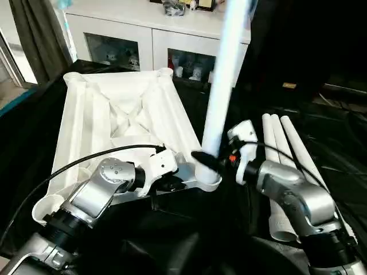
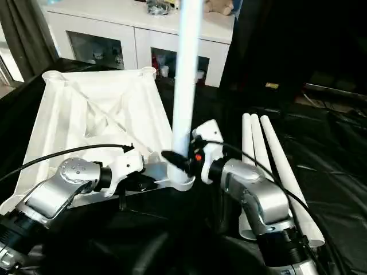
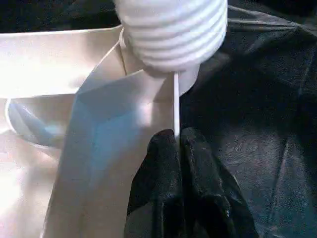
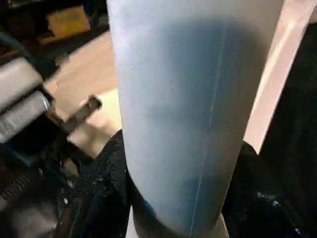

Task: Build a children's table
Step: Insert table leg to table base

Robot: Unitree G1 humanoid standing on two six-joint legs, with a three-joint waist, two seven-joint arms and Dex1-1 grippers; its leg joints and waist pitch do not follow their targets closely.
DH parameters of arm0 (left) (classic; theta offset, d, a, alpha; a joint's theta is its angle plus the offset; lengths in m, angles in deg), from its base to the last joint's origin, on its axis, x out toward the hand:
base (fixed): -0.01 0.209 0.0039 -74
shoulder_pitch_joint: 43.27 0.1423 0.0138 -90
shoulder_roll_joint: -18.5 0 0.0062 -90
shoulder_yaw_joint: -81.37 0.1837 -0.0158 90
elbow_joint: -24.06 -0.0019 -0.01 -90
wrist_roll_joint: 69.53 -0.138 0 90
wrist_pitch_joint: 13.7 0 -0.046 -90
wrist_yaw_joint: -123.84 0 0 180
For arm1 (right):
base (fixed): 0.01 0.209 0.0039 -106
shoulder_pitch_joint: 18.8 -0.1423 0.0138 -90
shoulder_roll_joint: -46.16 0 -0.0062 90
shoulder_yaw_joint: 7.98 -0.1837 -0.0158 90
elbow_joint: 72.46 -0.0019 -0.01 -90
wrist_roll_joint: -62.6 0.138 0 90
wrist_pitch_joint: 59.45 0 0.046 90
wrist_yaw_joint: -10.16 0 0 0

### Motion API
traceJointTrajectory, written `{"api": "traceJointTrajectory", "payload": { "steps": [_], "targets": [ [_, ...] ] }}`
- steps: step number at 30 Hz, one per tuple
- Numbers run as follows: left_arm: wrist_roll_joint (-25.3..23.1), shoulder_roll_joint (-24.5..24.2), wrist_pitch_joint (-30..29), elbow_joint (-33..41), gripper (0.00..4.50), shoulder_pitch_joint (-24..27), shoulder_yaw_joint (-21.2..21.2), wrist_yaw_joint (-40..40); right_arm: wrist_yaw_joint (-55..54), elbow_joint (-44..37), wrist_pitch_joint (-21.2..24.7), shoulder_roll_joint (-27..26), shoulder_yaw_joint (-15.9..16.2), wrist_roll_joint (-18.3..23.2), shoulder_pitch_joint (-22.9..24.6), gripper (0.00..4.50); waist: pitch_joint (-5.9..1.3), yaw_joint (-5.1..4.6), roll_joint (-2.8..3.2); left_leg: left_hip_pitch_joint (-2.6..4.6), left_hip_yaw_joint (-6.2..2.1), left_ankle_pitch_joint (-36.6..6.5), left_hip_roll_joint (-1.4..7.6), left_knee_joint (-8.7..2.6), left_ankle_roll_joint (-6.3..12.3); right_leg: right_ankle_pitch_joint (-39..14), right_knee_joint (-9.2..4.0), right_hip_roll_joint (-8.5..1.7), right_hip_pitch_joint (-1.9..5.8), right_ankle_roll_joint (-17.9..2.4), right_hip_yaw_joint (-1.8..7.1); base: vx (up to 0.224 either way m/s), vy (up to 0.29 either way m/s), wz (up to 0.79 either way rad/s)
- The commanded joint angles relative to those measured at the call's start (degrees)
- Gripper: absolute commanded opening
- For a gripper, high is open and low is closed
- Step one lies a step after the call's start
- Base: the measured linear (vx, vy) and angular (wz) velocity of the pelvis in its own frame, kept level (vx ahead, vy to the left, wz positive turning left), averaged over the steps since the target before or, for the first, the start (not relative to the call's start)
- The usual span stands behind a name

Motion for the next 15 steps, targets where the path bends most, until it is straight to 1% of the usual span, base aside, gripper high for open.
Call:
{"api": "traceJointTrajectory", "payload": {
  "steps": [1,3,5,6,8,10,12,14,15],
  "targets": [
    [-1.46,-0.15,-0.77,-1.76,0.00,-1.42,-0.17,-0.70,-0.05,1.14,-1.43,0.49,-0.59,-0.84,-1.57,1.91,-3.47,0.05,0.23,0.11,-1.11,-4.94,3.58,-3.90,0.51,-9.46,-4.21,-7.59,2.66,-5.58,4.30,0.000,0.000,0.00],
    [-1.71,-0.12,-1.04,-2.85,0.00,-2.03,0.04,-0.40,0.24,3.11,-1.92,0.50,-0.77,-1.20,-2.52,1.90,-3.40,0.06,0.03,0.18,-1.10,-5.49,3.64,-3.98,0.40,-11.03,-4.38,-7.63,2.63,-5.16,4.30,0.000,0.000,0.00],
    [-1.72,0.00,-1.02,-3.50,0.00,-2.52,0.09,0.21,0.52,4.89,-2.67,0.50,-0.75,-1.67,-3.31,1.90,-3.41,0.01,-0.09,0.22,-1.13,-5.70,3.66,-3.99,0.34,-11.43,-4.37,-7.68,2.64,-5.24,4.27,0.000,0.000,0.00],
    [-1.74,0.04,-1.04,-3.61,0.00,-2.66,0.08,0.39,0.57,5.52,-2.84,0.43,-0.78,-1.75,-3.59,1.90,-3.40,0.02,-0.01,0.28,-1.09,-5.68,3.69,-3.98,0.24,-11.52,-4.39,-7.70,2.56,-5.43,4.29,0.000,0.000,0.00],
    [-1.84,0.06,-1.08,-3.72,0.00,-2.85,0.07,0.90,0.82,6.61,-3.31,0.22,-0.74,-2.10,-4.04,1.90,-3.36,0.00,-0.05,0.26,-1.09,-5.70,3.68,-4.00,0.23,-11.36,-4.36,-7.68,2.56,-5.52,4.31,0.000,0.000,0.00],
    [-1.93,0.09,-1.05,-4.00,0.00,-3.12,0.02,1.26,1.15,7.91,-3.65,-0.09,-0.64,-2.25,-4.60,1.90,-3.20,-0.02,-0.22,0.21,-1.02,-5.62,3.65,-4.02,0.36,-11.44,-4.43,-7.71,2.52,-5.43,4.35,0.000,0.000,0.00],
    [-1.89,0.09,-1.04,-4.25,0.00,-3.34,0.01,1.45,1.29,9.25,-3.96,-0.43,-0.59,-2.30,-5.04,1.90,-3.23,-0.09,-0.20,0.24,-1.06,-5.62,3.66,-4.02,0.45,-11.22,-4.34,-7.71,2.50,-5.81,4.32,0.000,0.000,0.00],
    [-1.81,0.05,-1.04,-4.40,0.00,-3.49,0.02,1.63,1.29,10.26,-4.28,-0.71,-0.59,-2.38,-5.36,1.90,-3.09,-0.11,-0.18,0.20,-1.07,-5.73,3.66,-4.06,0.50,-11.68,-4.43,-7.74,2.50,-5.80,4.32,0.000,0.000,0.00],
    [-1.74,0.01,-1.08,-4.44,0.00,-3.56,0.04,1.85,1.29,11.07,-4.50,-0.96,-0.68,-2.33,-5.63,1.90,-3.06,-0.11,-0.17,0.27,-1.07,-6.31,3.70,-4.09,0.48,-12.74,-4.55,-7.76,2.49,-5.67,4.31,0.000,0.000,0.00]
  ]
}}
